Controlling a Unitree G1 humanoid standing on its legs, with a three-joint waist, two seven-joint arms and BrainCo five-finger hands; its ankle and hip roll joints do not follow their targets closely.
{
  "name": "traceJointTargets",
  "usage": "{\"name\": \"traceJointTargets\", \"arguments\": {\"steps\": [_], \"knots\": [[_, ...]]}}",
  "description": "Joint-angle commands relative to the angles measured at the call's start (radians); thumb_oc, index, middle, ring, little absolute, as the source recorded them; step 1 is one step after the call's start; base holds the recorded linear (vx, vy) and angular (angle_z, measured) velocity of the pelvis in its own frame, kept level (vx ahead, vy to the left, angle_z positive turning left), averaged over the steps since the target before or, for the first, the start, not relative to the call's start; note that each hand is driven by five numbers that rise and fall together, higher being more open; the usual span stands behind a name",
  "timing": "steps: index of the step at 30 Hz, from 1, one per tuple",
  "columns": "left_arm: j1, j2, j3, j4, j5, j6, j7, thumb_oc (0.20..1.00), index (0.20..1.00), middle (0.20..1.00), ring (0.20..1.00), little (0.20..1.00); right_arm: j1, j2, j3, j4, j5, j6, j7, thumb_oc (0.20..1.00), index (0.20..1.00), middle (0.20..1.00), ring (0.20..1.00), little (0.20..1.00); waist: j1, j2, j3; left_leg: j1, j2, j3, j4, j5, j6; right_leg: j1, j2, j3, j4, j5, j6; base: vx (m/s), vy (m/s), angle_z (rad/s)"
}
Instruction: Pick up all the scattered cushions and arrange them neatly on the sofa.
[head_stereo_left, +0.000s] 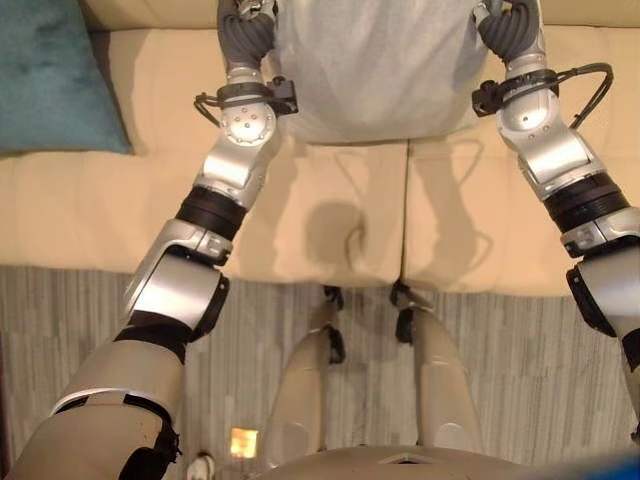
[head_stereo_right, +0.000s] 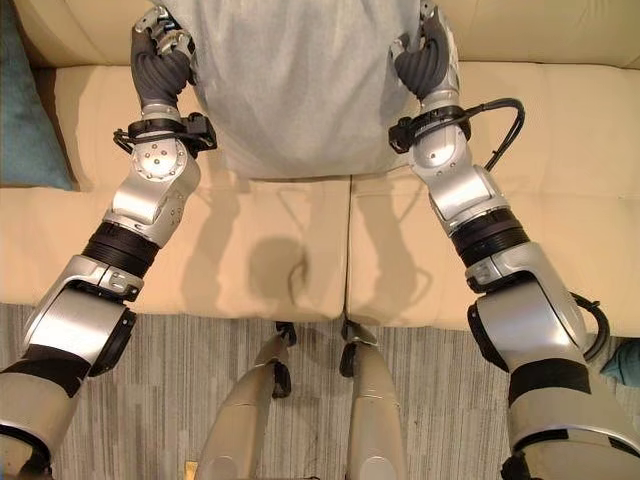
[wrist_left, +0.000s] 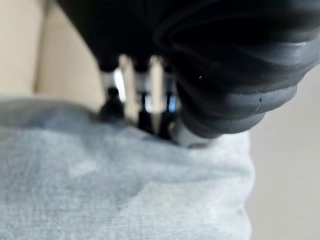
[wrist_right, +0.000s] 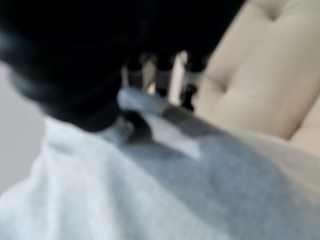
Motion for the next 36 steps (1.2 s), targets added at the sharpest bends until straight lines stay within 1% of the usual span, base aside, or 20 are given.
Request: {"name": "traceJointTargets", "arguments": {"steps": [1,7,8,9,11,13,15,17,18,19,22,24,26,27,30,31,32,33,34,36], "knots": [[-0.139,-0.07,-0.098,0.057,0.031,-0.032,-0.053,1.0,1.0,1.0,1.0,1.0,-0.171,0.102,0.08,0.017,-0.052,-0.098,0.018,1.0,1.0,1.0,1.0,1.0,0.001,-0.02,-0.061,0.025,0.045,-0.048,-0.012,-0.024,-0.127,0.066,-0.01,0.078,-0.21,0.094,0.164,0.0,0.0,0.0],[-0.163,-0.021,-0.084,0.115,0.021,-0.029,-0.055,1.0,1.0,1.0,1.0,1.0,-0.188,0.067,0.089,0.095,-0.027,-0.093,0.025,1.0,1.0,1.0,1.0,1.0,0.002,-0.016,-0.06,0.012,0.046,-0.054,-0.033,-0.003,-0.139,0.045,-0.011,0.076,-0.212,0.105,0.167,0.0,0.0,0.0],[-0.167,0.032,-0.078,0.147,0.024,-0.024,-0.062,1.0,1.0,1.0,1.0,1.0,-0.19,0.04,0.096,0.13,-0.011,-0.094,0.037,1.0,1.0,1.0,1.0,1.0,0.005,-0.014,-0.066,0.013,0.046,-0.055,-0.037,-0.002,-0.138,0.044,-0.013,0.077,-0.214,0.107,0.166,0.0,0.0,0.0],[-0.168,0.032,-0.078,0.148,0.023,-0.025,-0.064,1.0,1.0,1.0,1.0,1.0,-0.192,0.04,0.096,0.132,-0.01,-0.095,0.037,1.0,1.0,1.0,1.0,1.0,0.004,-0.014,-0.065,0.013,0.046,-0.055,-0.037,-0.002,-0.138,0.044,-0.013,0.077,-0.214,0.107,0.166,-0.07,0.006,-0.01],[-0.144,0.15,-0.073,0.16,0.047,-0.014,-0.091,1.0,1.0,1.0,1.0,1.0,-0.17,-0.002,0.085,0.126,0.026,-0.1,0.06,1.0,1.0,1.0,1.0,1.0,0.005,-0.016,-0.065,0.008,0.041,-0.045,-0.025,0.012,-0.131,0.044,-0.018,0.072,-0.221,0.134,0.155,-0.07,0.008,0.0],[-0.115,0.211,-0.049,0.182,0.037,-0.015,-0.101,1.0,1.0,1.0,1.0,1.0,-0.165,-0.045,0.097,0.132,0.02,-0.099,0.075,1.0,1.0,1.0,1.0,1.0,0.009,-0.018,-0.077,0.021,0.04,-0.051,-0.015,-0.02,-0.137,0.061,-0.017,0.082,-0.226,0.115,0.164,0.05,0.01,0.01],[-0.095,0.247,-0.033,0.198,0.029,-0.016,-0.109,1.0,1.0,1.0,1.0,1.0,-0.166,-0.075,0.105,0.14,0.016,-0.1,0.082,1.0,1.0,1.0,1.0,1.0,0.004,-0.02,-0.072,0.007,0.036,-0.039,0.005,-0.005,-0.128,0.056,-0.022,0.076,-0.226,0.139,0.154,-0.05,0.003,0.0],[-0.015,0.318,0.025,0.186,-0.022,-0.031,-0.127,1.0,1.0,1.0,1.0,1.0,-0.141,-0.152,0.105,0.148,0.013,-0.098,0.086,1.0,1.0,1.0,1.0,1.0,0.007,-0.024,-0.076,0.008,0.035,-0.041,0.033,-0.021,-0.126,0.072,-0.025,0.076,-0.227,0.138,0.15,0.04,0.0,0.01],[-0.012,0.319,0.026,0.185,-0.022,-0.03,-0.127,1.0,1.0,1.0,1.0,1.0,-0.141,-0.151,0.106,0.148,0.013,-0.098,0.086,1.0,1.0,1.0,1.0,1.0,0.009,-0.02,-0.084,0.02,0.037,-0.051,0.03,-0.044,-0.134,0.082,-0.02,0.083,-0.227,0.115,0.159,0.0,0.0,0.0],[0.024,0.347,0.052,0.173,-0.031,-0.032,-0.129,1.0,1.0,1.0,1.0,1.0,-0.124,-0.184,0.093,0.14,0.017,-0.095,0.086,1.0,1.0,1.0,1.0,1.0,0.008,-0.023,-0.079,0.01,0.035,-0.043,0.039,-0.024,-0.126,0.077,-0.026,0.074,-0.227,0.138,0.149,0.0,0.0,0.0],[0.223,0.384,0.184,0.083,-0.065,-0.049,-0.144,1.0,1.0,1.0,1.0,1.0,0.024,-0.259,-0.002,0.062,0.036,-0.096,0.098,1.0,1.0,1.0,1.0,1.0,0.011,-0.022,-0.086,0.039,0.035,-0.038,0.051,-0.039,-0.127,0.114,-0.028,0.072,-0.225,0.129,0.144,-0.01,0.006,0.04],[0.304,0.38,0.228,0.034,-0.064,-0.054,-0.148,1.0,1.0,1.0,1.0,1.0,0.09,-0.273,-0.045,0.018,0.034,-0.098,0.103,1.0,1.0,1.0,1.0,1.0,0.011,-0.023,-0.089,0.054,0.035,-0.038,0.052,-0.043,-0.127,0.128,-0.027,0.07,-0.225,0.126,0.143,0.03,0.001,0.04],[0.536,0.324,0.337,-0.101,-0.061,-0.059,-0.175,1.0,1.0,1.0,1.0,1.0,0.321,-0.284,-0.177,-0.108,0.007,-0.104,0.134,1.0,1.0,1.0,1.0,1.0,0.012,-0.025,-0.091,0.113,0.035,-0.035,0.048,-0.052,-0.127,0.185,-0.025,0.064,-0.224,0.114,0.138,0.04,-0.003,0.07],[0.542,0.323,0.337,-0.106,-0.059,-0.058,-0.174,1.0,1.0,1.0,1.0,1.0,0.329,-0.283,-0.182,-0.114,0.005,-0.102,0.134,1.0,1.0,1.0,1.0,1.0,0.012,-0.026,-0.092,0.116,0.035,-0.035,0.047,-0.052,-0.127,0.188,-0.024,0.064,-0.225,0.114,0.138,0.03,-0.001,0.09],[0.758,0.21,0.388,-0.19,-0.023,-0.044,-0.215,1.0,1.0,1.0,1.0,1.0,0.575,-0.235,-0.309,-0.209,-0.039,-0.109,0.162,1.0,1.0,1.0,1.0,1.0,0.014,-0.027,-0.087,0.202,0.035,-0.028,0.017,-0.052,-0.128,0.267,-0.021,0.05,-0.229,0.099,0.138,0.03,-0.007,0.09],[0.758,0.21,0.388,-0.19,-0.023,-0.044,-0.215,1.0,1.0,1.0,1.0,1.0,0.576,-0.235,-0.31,-0.21,-0.039,-0.109,0.162,1.0,1.0,1.0,1.0,1.0,0.014,-0.027,-0.087,0.203,0.035,-0.028,0.016,-0.052,-0.128,0.267,-0.021,0.05,-0.229,0.099,0.138,0.05,-0.016,0.02],[0.874,0.133,0.403,-0.198,-0.002,-0.024,-0.249,1.0,1.0,1.0,1.0,1.0,0.723,-0.211,-0.363,-0.259,-0.088,-0.104,0.196,1.0,1.0,1.0,1.0,1.0,0.014,-0.028,-0.081,0.262,0.035,-0.028,-0.004,-0.045,-0.133,0.328,-0.02,0.036,-0.233,0.088,0.136,0.06,-0.018,-0.01],[0.965,0.052,0.392,-0.185,0.017,-0.008,-0.277,1.0,1.0,1.0,1.0,1.0,0.841,-0.14,-0.4,-0.258,-0.091,-0.117,0.217,1.0,1.0,1.0,1.0,1.0,0.011,-0.026,-0.073,0.321,0.034,-0.024,-0.029,-0.041,-0.137,0.384,-0.017,0.024,-0.237,0.074,0.137,0.09,-0.045,0.08],[1.086,-0.031,0.387,-0.054,0.073,0.042,-0.334,1.0,1.0,1.0,1.0,1.0,1.011,-0.026,-0.435,-0.238,-0.09,-0.129,0.254,1.0,1.0,1.0,1.0,1.0,-0.002,-0.028,-0.079,0.393,0.041,-0.013,-0.047,-0.036,-0.143,0.463,-0.009,0.005,-0.255,0.062,0.138,0.06,-0.035,0.11],[1.112,-0.042,0.392,-0.014,0.106,0.059,-0.358,1.0,1.0,1.0,1.0,1.0,1.054,-0.007,-0.435,-0.235,-0.112,-0.116,0.275,1.0,1.0,1.0,1.0,1.0,-0.009,-0.028,-0.087,0.411,0.046,-0.009,-0.049,-0.035,-0.143,0.484,-0.006,0.003,-0.265,0.061,0.137,0.02,-0.023,0.12]]}}
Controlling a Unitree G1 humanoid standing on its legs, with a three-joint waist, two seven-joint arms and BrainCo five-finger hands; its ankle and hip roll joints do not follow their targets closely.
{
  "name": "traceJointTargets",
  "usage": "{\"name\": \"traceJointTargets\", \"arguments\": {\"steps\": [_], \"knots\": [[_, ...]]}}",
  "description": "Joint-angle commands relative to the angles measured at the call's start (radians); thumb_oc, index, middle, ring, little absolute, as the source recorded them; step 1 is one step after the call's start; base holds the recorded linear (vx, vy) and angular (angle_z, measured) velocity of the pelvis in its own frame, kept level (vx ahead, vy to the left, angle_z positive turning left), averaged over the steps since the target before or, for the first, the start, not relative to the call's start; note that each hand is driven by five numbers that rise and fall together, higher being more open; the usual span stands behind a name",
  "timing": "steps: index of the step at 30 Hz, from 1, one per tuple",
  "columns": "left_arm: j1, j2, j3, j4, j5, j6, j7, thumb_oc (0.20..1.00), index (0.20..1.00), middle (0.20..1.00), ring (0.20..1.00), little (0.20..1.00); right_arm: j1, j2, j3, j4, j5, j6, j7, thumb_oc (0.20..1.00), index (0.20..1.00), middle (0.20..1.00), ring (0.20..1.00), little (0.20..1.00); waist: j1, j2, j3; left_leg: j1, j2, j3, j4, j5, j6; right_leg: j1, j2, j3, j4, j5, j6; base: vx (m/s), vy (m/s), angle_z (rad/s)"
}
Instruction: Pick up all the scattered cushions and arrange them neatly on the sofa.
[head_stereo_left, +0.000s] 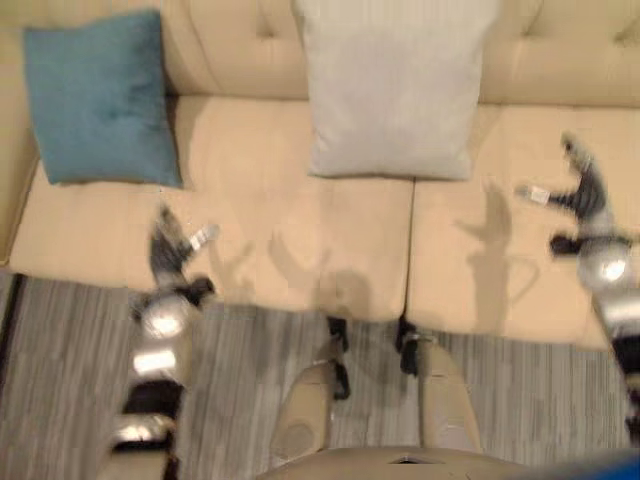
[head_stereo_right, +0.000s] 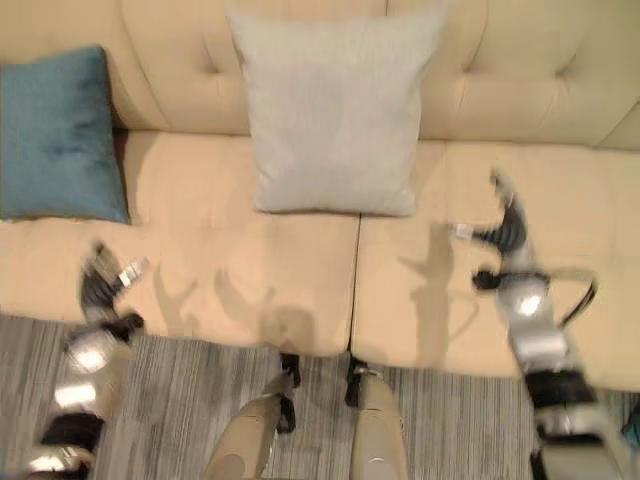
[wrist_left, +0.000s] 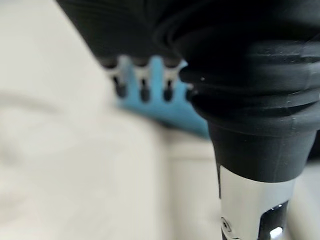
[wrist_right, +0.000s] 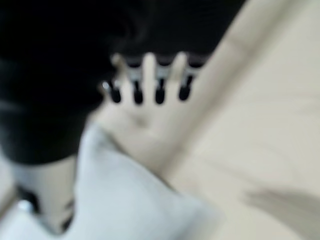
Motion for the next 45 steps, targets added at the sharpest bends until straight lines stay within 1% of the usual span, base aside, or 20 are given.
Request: {"name": "traceJointTargets", "arguments": {"steps": [1,2,9,15,16,17,20,22,24,25,26,29,31,35,37,40,41,42,43,45], "knots": [[-0.073,0.072,0.013,0.118,0.101,0.039,-0.058,1.0,1.0,1.0,1.0,1.0,-0.067,-0.003,0.047,0.041,-0.022,-0.024,0.062,1.0,1.0,1.0,1.0,1.0,-0.024,-0.026,-0.004,0.104,0.051,0.028,0.022,-0.008,-0.124,0.201,0.003,0.033,-0.308,0.166,0.136,0.01,-0.046,0.07],[-0.02,0.036,0.006,0.229,0.146,0.069,-0.085,1.0,1.0,1.0,1.0,1.0,0.003,0.024,0.083,0.124,-0.082,-0.013,0.086,1.0,1.0,1.0,1.0,1.0,-0.033,-0.028,-0.02,0.143,0.061,0.034,0.027,-0.013,-0.127,0.243,0.009,0.032,-0.316,0.154,0.136,0.0,-0.04,0.03],[0.035,-0.022,-0.036,0.492,0.325,0.112,-0.109,1.0,1.0,1.0,1.0,1.0,0.106,0.096,0.176,0.487,-0.236,0.023,0.093,1.0,1.0,1.0,1.0,1.0,-0.048,-0.039,-0.096,0.247,0.085,0.046,0.023,-0.018,-0.133,0.359,0.046,0.037,-0.343,0.124,0.128,0.0,-0.065,-0.08],[0.023,-0.034,-0.06,0.556,0.382,0.13,-0.112,1.0,1.0,1.0,1.0,1.0,0.142,0.141,0.179,0.633,-0.23,0.043,0.096,1.0,1.0,1.0,1.0,1.0,-0.054,-0.054,-0.116,0.286,0.103,0.046,0.033,-0.003,-0.145,0.443,0.075,0.037,-0.413,0.124,0.12,-0.07,-0.072,0.0],[0.015,-0.035,-0.065,0.558,0.383,0.128,-0.112,1.0,1.0,1.0,1.0,1.0,0.142,0.145,0.18,0.655,-0.223,0.047,0.101,1.0,1.0,1.0,1.0,1.0,-0.053,-0.061,-0.113,0.283,0.098,0.043,0.059,-0.019,-0.139,0.447,0.072,0.041,-0.417,0.128,0.119,-0.27,-0.013,0.05],[-0.012,-0.043,-0.081,0.558,0.374,0.119,-0.12,1.0,1.0,1.0,1.0,1.0,0.123,0.144,0.192,0.703,-0.227,0.056,0.104,1.0,1.0,1.0,1.0,1.0,-0.048,-0.086,-0.104,0.282,0.021,-0.039,0.211,-0.114,-0.115,0.423,0.052,0.063,-0.408,0.159,0.118,-0.27,-0.011,-0.05],[-0.026,-0.048,-0.086,0.563,0.366,0.124,-0.126,1.0,1.0,1.0,1.0,1.0,0.116,0.149,0.181,0.737,-0.228,0.065,0.105,1.0,1.0,1.0,1.0,1.0,-0.061,-0.088,-0.114,0.311,-0.006,-0.043,0.258,-0.157,-0.106,0.403,0.053,0.075,-0.399,0.18,0.122,-0.17,0.033,-0.24],[-0.035,-0.05,-0.093,0.561,0.363,0.123,-0.127,1.0,1.0,1.0,1.0,1.0,0.109,0.155,0.181,0.753,-0.232,0.074,0.106,1.0,1.0,1.0,1.0,1.0,-0.068,-0.087,-0.119,0.327,-0.025,-0.063,0.259,-0.155,-0.104,0.38,0.053,0.083,-0.387,0.195,0.125,-0.12,0.078,0.02],[-0.06,-0.055,-0.118,0.557,0.363,0.13,-0.124,1.0,1.0,1.0,1.0,1.0,0.081,0.168,0.17,0.782,-0.221,0.091,0.101,1.0,1.0,1.0,1.0,1.0,-0.084,-0.075,-0.115,0.376,-0.051,-0.081,0.155,-0.19,-0.079,0.325,0.056,0.106,-0.356,0.221,0.149,-0.22,0.175,-0.29],[-0.06,-0.055,-0.118,0.557,0.363,0.13,-0.124,1.0,1.0,1.0,1.0,1.0,0.081,0.168,0.17,0.782,-0.221,0.091,0.101,1.0,1.0,1.0,1.0,1.0,-0.084,-0.075,-0.115,0.376,-0.051,-0.081,0.155,-0.19,-0.079,0.325,0.056,0.106,-0.356,0.221,0.149,-0.26,0.201,-0.63],[-0.07,-0.052,-0.115,0.561,0.362,0.13,-0.125,1.0,1.0,1.0,1.0,1.0,0.065,0.179,0.157,0.792,-0.216,0.101,0.096,1.0,1.0,1.0,1.0,1.0,-0.091,-0.088,-0.112,0.381,-0.066,-0.045,0.118,-0.224,-0.056,0.297,0.04,0.108,-0.365,0.261,0.176,-0.21,0.167,-0.84],[-0.081,-0.033,-0.11,0.575,0.382,0.132,-0.119,1.0,1.0,1.0,1.0,1.0,0.032,0.193,0.163,0.779,-0.211,0.102,0.092,1.0,1.0,1.0,1.0,1.0,-0.082,-0.111,-0.1,0.378,-0.085,-0.013,0.083,-0.227,-0.033,0.25,0.017,0.121,-0.4,0.334,0.227,-0.28,0.139,-1.03],[-0.086,-0.022,-0.112,0.579,0.395,0.133,-0.118,1.0,1.0,1.0,1.0,1.0,0.022,0.2,0.165,0.775,-0.201,0.102,0.095,1.0,1.0,1.0,1.0,1.0,-0.082,-0.113,-0.09,0.369,-0.078,-0.003,0.082,-0.218,-0.028,0.229,0.012,0.126,-0.392,0.331,0.232,-0.27,0.043,-1.01],[-0.074,0.004,-0.108,0.605,0.416,0.143,-0.127,1.0,1.0,1.0,1.0,1.0,0.027,0.209,0.181,0.785,-0.212,0.103,0.105,1.0,1.0,1.0,1.0,1.0,-0.046,-0.083,-0.08,0.335,-0.027,0.056,0.045,-0.149,-0.005,0.273,-0.008,0.028,-0.142,0.17,0.171,-0.33,0.062,-0.73],[-0.064,0.007,-0.103,0.609,0.416,0.146,-0.135,1.0,1.0,1.0,1.0,1.0,0.03,0.209,0.174,0.793,-0.212,0.102,0.108,1.0,1.0,1.0,1.0,1.0,-0.035,-0.072,-0.089,0.329,-0.013,0.074,0.034,-0.135,-0.001,0.311,-0.009,0.032,-0.081,0.118,0.161,-0.19,0.018,-0.58],[-0.057,0.008,-0.097,0.617,0.413,0.148,-0.14,1.0,1.0,1.0,1.0,1.0,0.032,0.209,0.17,0.804,-0.215,0.102,0.109,1.0,1.0,1.0,1.0,1.0,-0.019,-0.069,-0.102,0.316,-0.002,0.095,0.036,-0.126,0.003,0.364,-0.021,0.03,-0.052,0.095,0.16,-0.17,-0.06,-0.44],[-0.052,0.006,-0.093,0.628,0.412,0.151,-0.141,1.0,1.0,1.0,1.0,1.0,0.033,0.211,0.169,0.81,-0.214,0.104,0.11,1.0,1.0,1.0,1.0,1.0,0.007,-0.077,-0.119,0.296,0.008,0.128,0.055,-0.124,-0.002,0.434,-0.05,-0.012,-0.075,0.102,0.173,-0.17,-0.105,-0.5],[-0.053,0.006,-0.093,0.628,0.412,0.151,-0.141,1.0,1.0,1.0,1.0,1.0,0.033,0.211,0.169,0.81,-0.214,0.104,0.11,1.0,1.0,1.0,1.0,1.0,0.008,-0.076,-0.12,0.293,0.009,0.128,0.056,-0.123,-0.003,0.432,-0.048,-0.012,-0.079,0.105,0.172,-0.22,-0.212,-0.55],[-0.053,0.004,-0.088,0.633,0.417,0.152,-0.136,1.0,1.0,1.0,1.0,1.0,0.022,0.222,0.185,0.807,-0.215,0.104,0.11,1.0,1.0,1.0,1.0,1.0,0.019,-0.097,-0.122,0.281,0.026,0.152,0.072,-0.105,-0.024,0.482,-0.012,-0.008,-0.182,0.066,0.173,-0.13,-0.206,-0.66],[-0.05,0.0,-0.088,0.633,0.42,0.148,-0.136,1.0,1.0,1.0,1.0,1.0,0.022,0.224,0.192,0.805,-0.219,0.103,0.11,1.0,1.0,1.0,1.0,1.0,0.023,-0.101,-0.127,0.272,0.04,0.168,0.081,-0.097,-0.033,0.487,-0.002,-0.011,-0.222,0.064,0.169,-0.14,-0.26,-0.92]]}}
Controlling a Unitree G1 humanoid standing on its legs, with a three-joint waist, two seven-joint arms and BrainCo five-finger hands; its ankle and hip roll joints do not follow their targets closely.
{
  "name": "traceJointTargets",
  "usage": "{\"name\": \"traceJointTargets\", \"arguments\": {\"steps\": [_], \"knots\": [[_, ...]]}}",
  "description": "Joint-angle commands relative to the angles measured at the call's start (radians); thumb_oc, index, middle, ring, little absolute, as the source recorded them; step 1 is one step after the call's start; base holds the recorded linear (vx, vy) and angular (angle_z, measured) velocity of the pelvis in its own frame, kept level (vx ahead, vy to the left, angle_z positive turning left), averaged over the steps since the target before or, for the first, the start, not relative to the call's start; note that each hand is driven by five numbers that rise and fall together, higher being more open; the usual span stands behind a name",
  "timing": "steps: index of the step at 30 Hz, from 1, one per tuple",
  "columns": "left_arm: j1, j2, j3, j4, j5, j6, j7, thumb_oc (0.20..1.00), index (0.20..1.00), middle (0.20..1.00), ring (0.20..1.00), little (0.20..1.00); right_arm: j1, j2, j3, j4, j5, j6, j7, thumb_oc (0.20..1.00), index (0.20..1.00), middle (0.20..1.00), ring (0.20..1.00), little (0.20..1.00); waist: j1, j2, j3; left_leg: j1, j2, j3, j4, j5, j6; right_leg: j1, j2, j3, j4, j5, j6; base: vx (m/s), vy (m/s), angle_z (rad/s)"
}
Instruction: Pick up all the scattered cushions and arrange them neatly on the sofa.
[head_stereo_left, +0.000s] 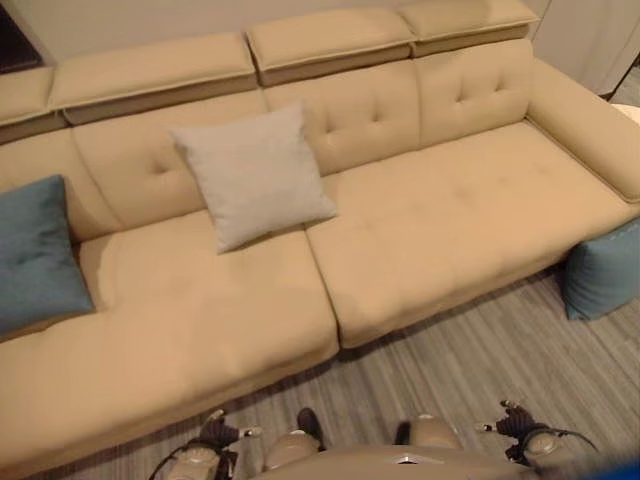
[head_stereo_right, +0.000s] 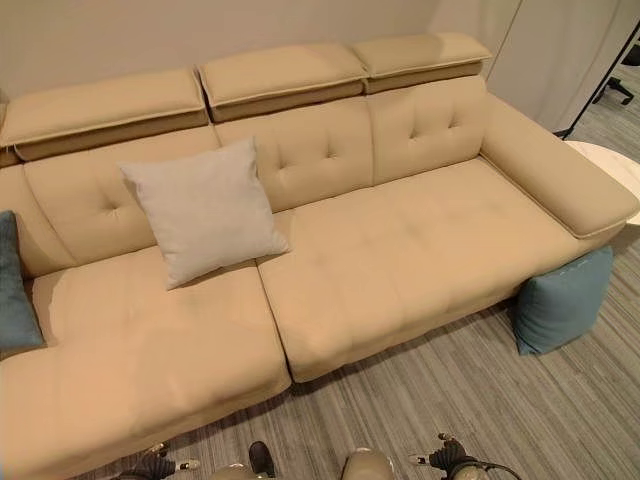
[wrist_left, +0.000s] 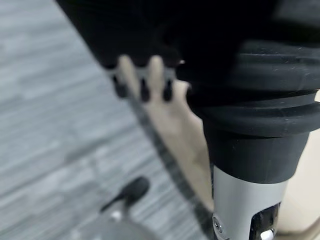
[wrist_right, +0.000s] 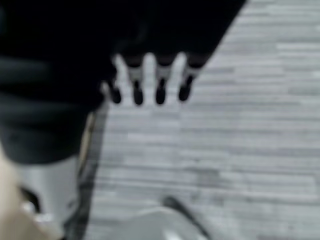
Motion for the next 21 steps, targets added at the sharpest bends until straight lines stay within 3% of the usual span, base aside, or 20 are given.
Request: {"name": "traceJointTargets", "arguments": {"steps": [1,4,6,7,9,10,15,17,19,20,21], "knots": [[-0.053,0.01,0.023,-0.013,0.036,-0.009,-0.011,1.0,1.0,1.0,1.0,1.0,-0.01,-0.012,0.038,0.007,0.008,-0.002,-0.009,1.0,1.0,1.0,1.0,1.0,-0.03,-0.028,0.002,-0.067,-0.023,-0.103,0.111,-0.019,-0.068,0.083,0.086,0.04,-0.229,0.174,0.071,-0.18,-0.296,-0.9],[-0.072,0.002,0.002,-0.015,0.044,-0.005,-0.012,1.0,1.0,1.0,1.0,1.0,-0.002,-0.014,0.031,0.027,0.02,0.003,-0.012,1.0,1.0,1.0,1.0,1.0,-0.044,-0.032,0.014,-0.084,0.005,-0.098,0.134,0.007,-0.086,0.093,0.103,0.044,-0.252,0.176,0.052,-0.12,-0.171,0.0],[-0.076,-0.015,-0.011,-0.018,0.035,-0.007,-0.015,1.0,1.0,1.0,1.0,1.0,0.008,-0.017,0.036,0.043,0.013,0.011,-0.012,1.0,1.0,1.0,1.0,1.0,-0.039,-0.033,0.023,-0.087,-0.021,-0.207,0.177,-0.005,-0.083,0.098,0.109,0.08,-0.265,0.183,0.042,-0.09,-0.079,-0.44],[-0.066,-0.036,-0.018,-0.02,0.022,-0.009,-0.017,1.0,1.0,1.0,1.0,1.0,0.017,-0.02,0.034,0.049,0.014,0.012,-0.01,1.0,1.0,1.0,1.0,1.0,-0.028,-0.034,0.023,-0.07,-0.09,-0.337,0.179,-0.049,-0.078,0.078,0.118,0.151,-0.28,0.219,0.046,-0.07,-0.022,-0.85],[-0.065,-0.039,-0.022,-0.02,0.021,-0.01,-0.02,1.0,1.0,1.0,1.0,1.0,0.021,-0.02,0.034,0.055,0.014,0.014,-0.009,1.0,1.0,1.0,1.0,1.0,-0.029,-0.034,0.018,-0.062,-0.109,-0.353,0.172,-0.061,-0.075,0.068,0.12,0.175,-0.288,0.233,0.048,-0.06,0.014,-1.31],[-0.067,-0.047,-0.034,-0.017,0.031,-0.007,-0.022,1.0,1.0,1.0,1.0,1.0,0.021,-0.02,0.028,0.061,0.014,0.017,-0.009,1.0,1.0,1.0,1.0,1.0,-0.038,-0.031,0.009,-0.037,-0.137,-0.367,0.128,-0.107,-0.055,0.042,0.125,0.222,-0.307,0.259,0.065,-0.07,0.064,-1.69],[-0.092,-0.045,-0.05,-0.01,0.057,-0.008,-0.018,1.0,1.0,1.0,1.0,1.0,-0.008,-0.015,0.032,0.059,0.019,0.019,-0.013,1.0,1.0,1.0,1.0,1.0,-0.061,-0.032,0.002,-0.007,-0.138,-0.293,0.038,-0.109,-0.032,-0.031,0.122,0.304,-0.341,0.34,0.113,-0.11,0.098,-1.22],[-0.097,-0.033,-0.043,-0.013,0.059,-0.012,-0.014,1.0,1.0,1.0,1.0,1.0,-0.017,0.001,0.044,0.06,0.012,0.017,-0.014,1.0,1.0,1.0,1.0,1.0,-0.048,-0.038,0.002,-0.001,-0.136,-0.251,0.013,-0.101,-0.023,-0.071,0.109,0.298,-0.338,0.368,0.136,-0.1,0.087,-0.94],[-0.104,-0.021,-0.035,-0.014,0.049,-0.011,-0.009,1.0,1.0,1.0,1.0,1.0,-0.022,0.01,0.046,0.058,0.015,0.019,-0.012,1.0,1.0,1.0,1.0,1.0,-0.035,-0.04,0.021,0.002,-0.126,-0.237,0.007,-0.089,-0.02,-0.107,0.101,0.235,-0.284,0.358,0.131,-0.09,0.022,-1.56],[-0.104,-0.021,-0.035,-0.014,0.049,-0.011,-0.009,1.0,1.0,1.0,1.0,1.0,-0.022,0.01,0.046,0.058,0.015,0.019,-0.012,1.0,1.0,1.0,1.0,1.0,-0.035,-0.04,0.02,0.001,-0.126,-0.237,0.007,-0.089,-0.02,-0.108,0.101,0.235,-0.284,0.358,0.131,-0.16,0.01,-1.32],[-0.108,-0.013,-0.028,-0.006,0.058,-0.011,-0.004,1.0,1.0,1.0,1.0,1.0,-0.019,0.014,0.046,0.061,0.012,0.021,-0.016,1.0,1.0,1.0,1.0,1.0,-0.007,-0.025,0.035,0.006,-0.097,-0.198,-0.001,-0.078,-0.022,-0.085,0.04,0.03,-0.225,0.311,0.105,-0.15,0.023,-0.56]]}}
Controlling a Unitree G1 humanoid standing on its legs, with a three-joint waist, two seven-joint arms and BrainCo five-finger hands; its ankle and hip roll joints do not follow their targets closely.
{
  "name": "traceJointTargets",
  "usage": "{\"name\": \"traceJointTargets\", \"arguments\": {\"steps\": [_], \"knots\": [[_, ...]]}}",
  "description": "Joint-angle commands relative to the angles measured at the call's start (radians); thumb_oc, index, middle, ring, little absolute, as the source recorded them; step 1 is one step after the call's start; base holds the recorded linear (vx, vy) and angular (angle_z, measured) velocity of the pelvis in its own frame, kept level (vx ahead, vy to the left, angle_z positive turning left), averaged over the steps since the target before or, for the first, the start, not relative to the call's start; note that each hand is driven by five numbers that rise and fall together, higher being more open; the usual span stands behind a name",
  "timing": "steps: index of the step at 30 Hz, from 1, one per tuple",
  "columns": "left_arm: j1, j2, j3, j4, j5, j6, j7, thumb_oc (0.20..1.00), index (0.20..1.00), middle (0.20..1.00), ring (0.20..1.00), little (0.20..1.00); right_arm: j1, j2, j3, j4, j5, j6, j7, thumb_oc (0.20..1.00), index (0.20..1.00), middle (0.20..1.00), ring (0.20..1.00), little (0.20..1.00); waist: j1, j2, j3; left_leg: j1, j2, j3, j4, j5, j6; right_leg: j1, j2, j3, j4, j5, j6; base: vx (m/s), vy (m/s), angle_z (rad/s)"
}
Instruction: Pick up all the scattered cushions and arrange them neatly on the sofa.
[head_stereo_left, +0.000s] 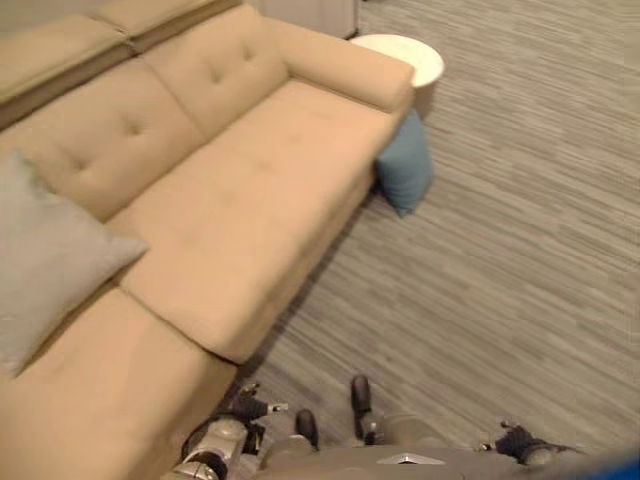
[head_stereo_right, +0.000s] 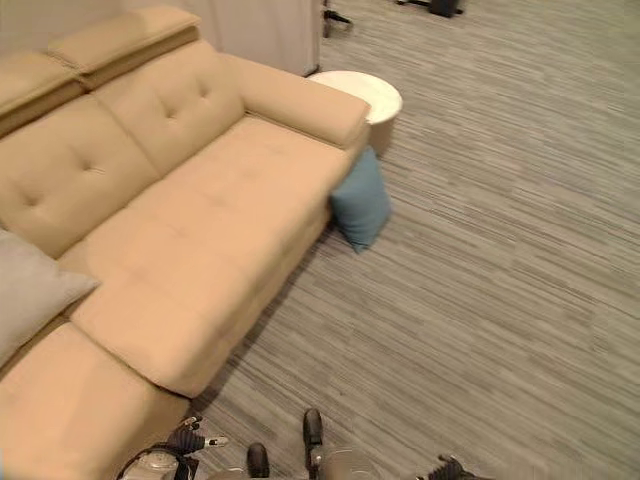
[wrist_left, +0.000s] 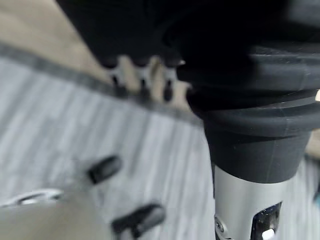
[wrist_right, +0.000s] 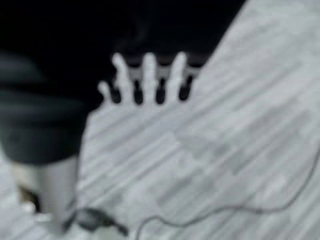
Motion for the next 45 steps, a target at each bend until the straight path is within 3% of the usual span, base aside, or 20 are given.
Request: {"name": "traceJointTargets", "arguments": {"steps": [1,4,7,14,17,19,21,22,23,26,28,29,30,32,35,36,37,39,41,45], "knots": [[0.024,0.061,0.019,0.006,0.029,-0.008,0.006,1.0,1.0,1.0,1.0,1.0,0.01,-0.011,0.016,0.024,0.001,0.0,-0.012,1.0,1.0,1.0,1.0,1.0,0.048,-0.021,-0.009,0.006,-0.024,-0.038,0.031,0.006,-0.06,0.084,-0.194,-0.165,0.061,0.042,0.082,-0.15,0.023,-0.22],[0.017,0.059,0.018,0.021,0.03,-0.004,0.002,1.0,1.0,1.0,1.0,1.0,0.02,-0.009,-0.003,0.036,0.01,0.003,-0.009,1.0,1.0,1.0,1.0,1.0,0.032,-0.018,-0.016,0.029,-0.023,-0.018,0.009,0.018,-0.057,0.113,-0.184,-0.154,0.112,0.005,0.076,-0.08,-0.004,-0.77],[0.019,0.05,0.021,0.023,0.028,-0.002,-0.001,1.0,1.0,1.0,1.0,1.0,0.023,-0.01,-0.008,0.044,0.006,0.006,-0.012,1.0,1.0,1.0,1.0,1.0,0.049,-0.017,-0.033,0.036,-0.015,0.029,-0.002,0.022,-0.064,0.173,-0.209,-0.258,0.075,-0.007,0.083,-0.05,-0.077,-0.23],[0.003,0.038,0.016,0.012,0.02,-0.004,0.006,1.0,1.0,1.0,1.0,1.0,0.02,-0.012,-0.017,0.031,0.051,-0.001,-0.016,1.0,1.0,1.0,1.0,1.0,0.018,-0.013,-0.053,0.049,-0.003,0.029,-0.007,0.035,-0.082,0.184,-0.153,-0.195,0.005,-0.011,0.067,0.05,-0.148,-0.23],[-0.018,0.033,-0.013,-0.005,0.019,-0.004,0.005,1.0,1.0,1.0,1.0,1.0,0.033,-0.021,-0.028,0.038,0.073,-0.004,-0.016,1.0,1.0,1.0,1.0,1.0,-0.004,-0.03,-0.025,-0.022,0.032,0.03,0.224,-0.017,-0.109,0.203,-0.146,-0.183,0.001,-0.034,0.036,0.02,-0.242,0.1],[-0.033,0.029,-0.039,-0.014,0.019,-0.001,0.006,1.0,1.0,1.0,1.0,1.0,0.043,-0.033,-0.03,0.038,0.078,0.0,-0.017,1.0,1.0,1.0,1.0,1.0,-0.003,-0.043,0.003,-0.09,0.078,0.022,0.37,0.024,-0.136,0.239,-0.143,-0.191,-0.008,-0.053,0.015,0.13,-0.173,0.27],[-0.03,0.022,-0.049,-0.012,0.014,-0.002,0.007,1.0,1.0,1.0,1.0,1.0,0.051,-0.031,-0.04,0.039,0.098,-0.001,-0.022,1.0,1.0,1.0,1.0,1.0,0.01,-0.044,0.004,-0.169,0.056,-0.003,0.251,0.049,-0.12,0.282,-0.129,-0.171,-0.053,-0.062,0.023,0.48,-0.006,0.16],[-0.024,0.014,-0.048,0.002,0.015,-0.002,0.01,1.0,1.0,1.0,1.0,1.0,0.055,-0.033,-0.041,0.042,0.098,-0.004,-0.025,1.0,1.0,1.0,1.0,1.0,0.032,-0.028,0.003,-0.211,0.058,-0.043,0.122,0.126,-0.134,0.317,-0.107,-0.15,-0.069,-0.082,0.031,0.62,0.091,-0.21],[-0.018,0.013,-0.039,0.008,0.005,-0.001,0.012,1.0,1.0,1.0,1.0,1.0,0.055,-0.033,-0.042,0.045,0.096,-0.003,-0.023,1.0,1.0,1.0,1.0,1.0,0.037,-0.025,0.002,-0.22,0.06,-0.051,0.119,0.143,-0.14,0.33,-0.108,-0.143,-0.067,-0.094,0.034,0.55,0.113,-0.81],[-0.008,0.02,-0.018,0.007,-0.018,0.0,0.01,1.0,1.0,1.0,1.0,1.0,0.049,-0.017,-0.041,0.047,0.08,-0.001,-0.02,1.0,1.0,1.0,1.0,1.0,0.039,-0.035,-0.017,-0.189,0.03,-0.016,0.14,0.091,-0.095,0.324,-0.153,-0.124,0.075,-0.122,0.064,0.5,0.184,-0.87],[-0.017,0.028,-0.021,0.002,-0.019,0.001,0.009,1.0,1.0,1.0,1.0,1.0,0.04,-0.015,-0.04,0.038,0.076,-0.002,-0.018,1.0,1.0,1.0,1.0,1.0,0.037,-0.04,-0.007,-0.163,0.015,0.005,0.15,0.052,-0.062,0.236,-0.192,-0.097,0.252,-0.046,0.089,0.23,0.15,-0.3],[-0.017,0.028,-0.021,0.002,-0.019,0.001,0.009,1.0,1.0,1.0,1.0,1.0,0.04,-0.015,-0.04,0.038,0.076,-0.002,-0.018,1.0,1.0,1.0,1.0,1.0,0.039,-0.039,-0.01,-0.166,0.017,0.007,0.15,0.053,-0.062,0.232,-0.19,-0.095,0.25,-0.043,0.088,0.15,0.11,-0.59],[-0.023,0.032,-0.028,-0.009,-0.021,0.0,0.01,1.0,1.0,1.0,1.0,1.0,0.03,-0.014,-0.035,0.026,0.073,-0.002,-0.02,1.0,1.0,1.0,1.0,1.0,0.033,-0.041,0.004,-0.145,0.011,0.022,0.154,0.036,-0.05,0.187,-0.209,-0.093,0.336,0.02,0.107,0.26,0.192,-0.48],[-0.037,0.044,-0.036,-0.021,-0.024,-0.001,0.013,1.0,1.0,1.0,1.0,1.0,0.015,-0.014,-0.025,0.012,0.069,-0.002,-0.02,1.0,1.0,1.0,1.0,1.0,0.017,-0.025,0.032,-0.059,0.005,0.049,0.143,-0.01,-0.027,0.104,-0.265,-0.146,0.485,0.064,0.102,0.4,0.23,-0.11],[-0.041,0.047,-0.029,-0.028,-0.036,-0.006,0.02,1.0,1.0,1.0,1.0,1.0,0.001,-0.015,-0.011,0.005,0.069,-0.005,-0.017,1.0,1.0,1.0,1.0,1.0,-0.001,-0.017,0.041,0.007,-0.019,0.026,0.118,-0.041,-0.024,0.016,-0.222,-0.143,0.434,0.026,0.083,0.39,0.071,-0.1],[-0.041,0.044,-0.02,-0.018,-0.037,-0.009,0.022,1.0,1.0,1.0,1.0,1.0,-0.011,-0.018,0.0,0.004,0.066,-0.005,-0.018,1.0,1.0,1.0,1.0,1.0,-0.005,-0.02,0.039,0.049,-0.043,0.017,0.097,-0.069,-0.023,-0.015,-0.212,-0.176,0.304,0.02,0.071,0.36,0.003,-0.14],[-0.041,0.044,-0.02,-0.017,-0.036,-0.009,0.022,1.0,1.0,1.0,1.0,1.0,-0.011,-0.018,0.0,0.004,0.066,-0.005,-0.018,1.0,1.0,1.0,1.0,1.0,-0.005,-0.019,0.041,0.05,-0.042,0.016,0.097,-0.069,-0.023,-0.012,-0.211,-0.177,0.302,0.021,0.071,0.38,-0.029,0.04],[-0.038,0.041,-0.012,-0.016,-0.037,-0.007,0.022,1.0,1.0,1.0,1.0,1.0,-0.014,-0.018,0.002,0.002,0.064,-0.005,-0.019,1.0,1.0,1.0,1.0,1.0,-0.009,-0.021,0.038,0.074,-0.051,0.005,0.085,-0.084,-0.025,-0.033,-0.204,-0.184,0.238,0.031,0.073,0.22,-0.029,0.09],[-0.04,0.037,-0.004,-0.012,-0.026,-0.013,0.018,1.0,1.0,1.0,1.0,1.0,-0.017,-0.022,0.006,-0.007,0.064,-0.008,-0.017,1.0,1.0,1.0,1.0,1.0,-0.046,-0.027,0.027,0.14,-0.078,-0.039,0.062,-0.116,-0.04,-0.102,-0.164,-0.124,0.038,0.087,0.093,0.52,-0.09,0.14],[-0.04,0.037,-0.004,-0.012,-0.026,-0.013,0.018,1.0,1.0,1.0,1.0,1.0,-0.017,-0.022,0.006,-0.007,0.064,-0.008,-0.017,1.0,1.0,1.0,1.0,1.0,-0.048,-0.023,0.028,0.141,-0.074,-0.041,0.063,-0.119,-0.041,-0.096,-0.161,-0.128,0.031,0.089,0.094,0.2,-0.041,0.13]]}}
